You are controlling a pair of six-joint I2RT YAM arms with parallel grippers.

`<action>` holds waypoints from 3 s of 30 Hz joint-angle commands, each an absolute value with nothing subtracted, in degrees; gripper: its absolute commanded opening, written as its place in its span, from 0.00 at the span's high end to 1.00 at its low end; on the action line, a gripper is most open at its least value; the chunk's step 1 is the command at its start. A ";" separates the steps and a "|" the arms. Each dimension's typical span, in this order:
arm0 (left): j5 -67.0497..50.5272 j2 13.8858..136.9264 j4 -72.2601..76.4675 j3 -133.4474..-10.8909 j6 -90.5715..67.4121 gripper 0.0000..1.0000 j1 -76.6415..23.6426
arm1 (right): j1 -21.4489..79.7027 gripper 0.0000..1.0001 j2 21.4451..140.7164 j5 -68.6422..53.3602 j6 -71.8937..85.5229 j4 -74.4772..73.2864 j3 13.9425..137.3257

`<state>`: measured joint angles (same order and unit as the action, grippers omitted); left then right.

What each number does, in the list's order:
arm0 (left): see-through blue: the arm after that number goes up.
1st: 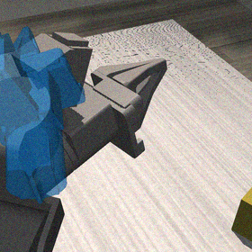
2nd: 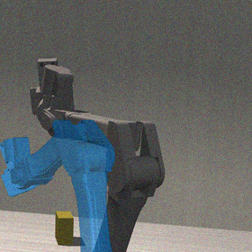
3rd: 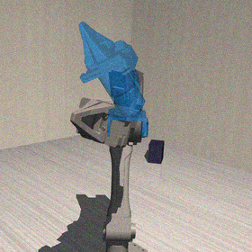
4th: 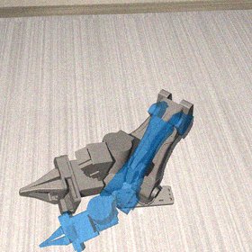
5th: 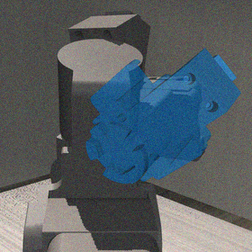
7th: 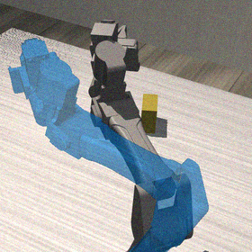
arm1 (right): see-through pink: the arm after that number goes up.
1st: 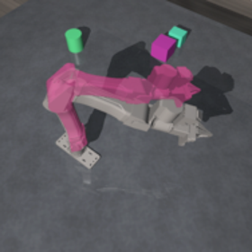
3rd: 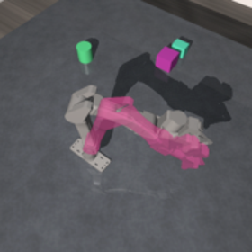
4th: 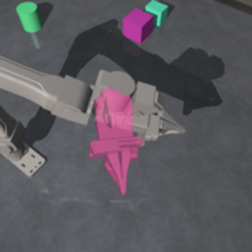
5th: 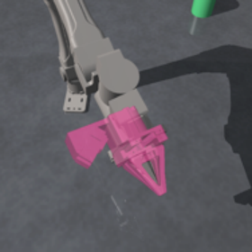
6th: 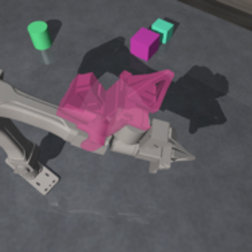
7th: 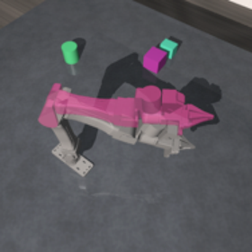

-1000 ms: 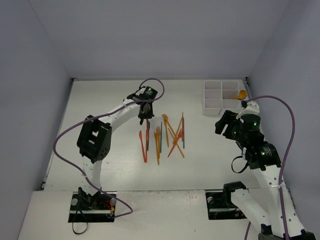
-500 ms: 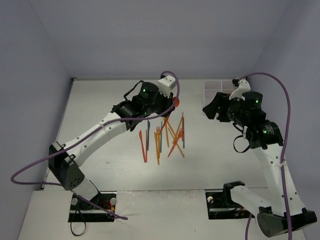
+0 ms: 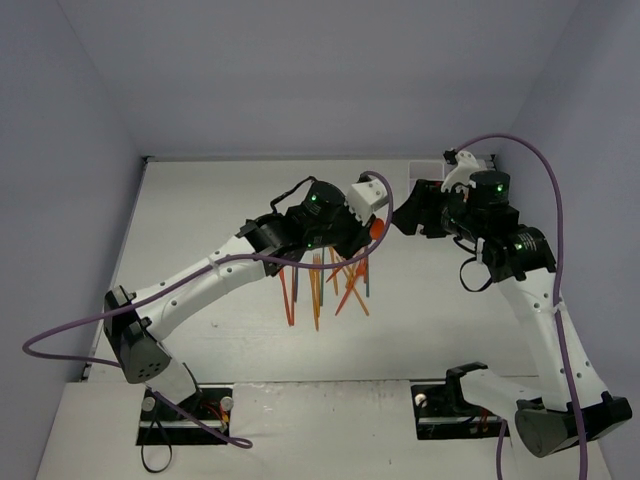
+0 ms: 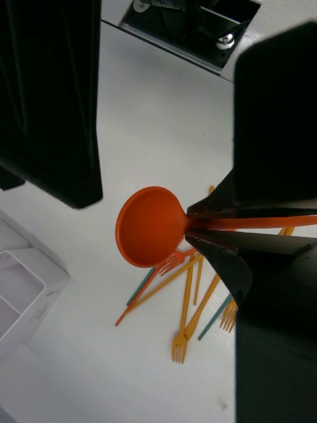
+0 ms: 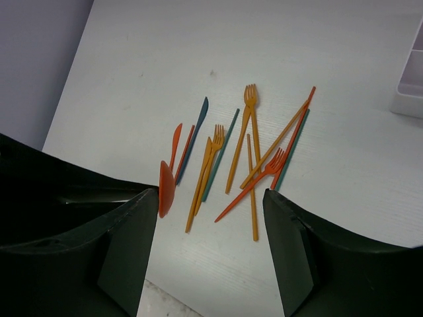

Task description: Sort the eating utensils into containers

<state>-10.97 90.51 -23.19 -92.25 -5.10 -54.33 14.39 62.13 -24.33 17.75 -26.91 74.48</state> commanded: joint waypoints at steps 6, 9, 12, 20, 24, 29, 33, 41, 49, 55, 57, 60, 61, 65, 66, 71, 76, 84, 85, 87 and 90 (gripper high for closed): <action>-7.04 90.70 -23.99 -98.34 -1.50 1.00 -56.07 | 15.82 0.41 62.75 -27.86 19.15 -22.33 75.68; -6.85 91.25 -24.10 -98.81 -1.22 1.00 -56.42 | 16.36 0.42 62.75 -28.05 19.62 -22.05 74.68; -6.67 92.03 -24.62 -99.58 -0.96 1.00 -56.42 | 16.79 0.43 62.66 -28.56 20.14 -21.62 73.56; -6.42 92.64 -25.16 -100.83 -0.79 1.00 -56.63 | 17.63 0.50 62.98 -28.19 21.14 -20.63 71.85; -6.42 92.78 -25.22 -101.30 -0.70 1.00 -56.97 | 18.13 0.54 63.30 -27.58 21.41 -20.23 71.26; -6.33 92.90 -25.83 -101.78 -0.44 1.00 -57.46 | 18.60 0.59 63.81 -26.76 22.18 -19.22 70.61; -6.15 92.81 -26.42 -101.78 -0.30 1.00 -57.48 | 18.93 0.67 63.81 -25.93 22.75 -18.53 70.40; -6.06 92.92 -26.58 -101.86 -0.61 1.00 -57.54 | 19.55 0.92 63.97 -24.98 23.20 -17.49 69.79; -5.22 92.38 -26.84 -101.49 -0.76 0.72 -57.48 | 19.66 1.00 63.26 -21.62 22.08 -17.55 69.26; -1.58 90.54 -26.63 -99.96 -1.24 0.28 -57.48 | 19.78 1.00 62.77 -16.26 19.96 -17.75 69.62; 1.34 89.05 -26.63 -98.73 -1.55 0.24 -57.43 | 19.78 1.00 63.13 -12.91 18.53 -17.85 69.78; 7.39 86.35 -26.58 -96.19 -2.51 0.24 -57.15 | 19.65 1.00 63.96 -6.22 16.80 -18.05 70.18; 9.68 84.95 -26.64 -94.86 -2.84 0.23 -56.95 | 19.56 1.00 64.39 -2.88 16.18 -18.11 70.45; 14.39 78.86 -27.24 -89.28 -7.06 0.23 -53.32 | 17.71 1.00 67.43 9.29 12.96 -18.11 72.56; 14.93 76.48 -27.67 -86.52 -9.55 0.23 -50.88 | 15.79 1.00 68.43 12.01 12.16 -18.11 73.77; 14.07 68.05 -32.77 -76.75 -16.95 0.23 -40.72 | 4.59 1.00 74.95 12.90 10.55 -17.93 79.43; 12.86 58.22 -36.97 -67.64 -17.11 0.20 -32.91 | -3.62 1.00 83.90 13.24 11.28 -17.45 87.44; 13.70 47.80 -41.40 -57.70 -14.52 0.16 -26.12 | -12.36 1.00 95.29 15.51 11.87 -14.69 98.61; 13.92 46.84 -41.44 -56.09 -14.50 0.15 -25.98 | -12.60 1.00 96.20 15.89 11.82 -14.59 100.05; 14.24 45.36 -41.48 -53.55 -14.67 0.15 -25.84 | -12.83 1.00 97.89 16.69 11.61 -14.33 102.29; 13.63 44.03 -40.96 -52.03 -16.62 0.13 -25.75 | -12.92 1.00 101.25 16.88 11.16 -13.80 104.86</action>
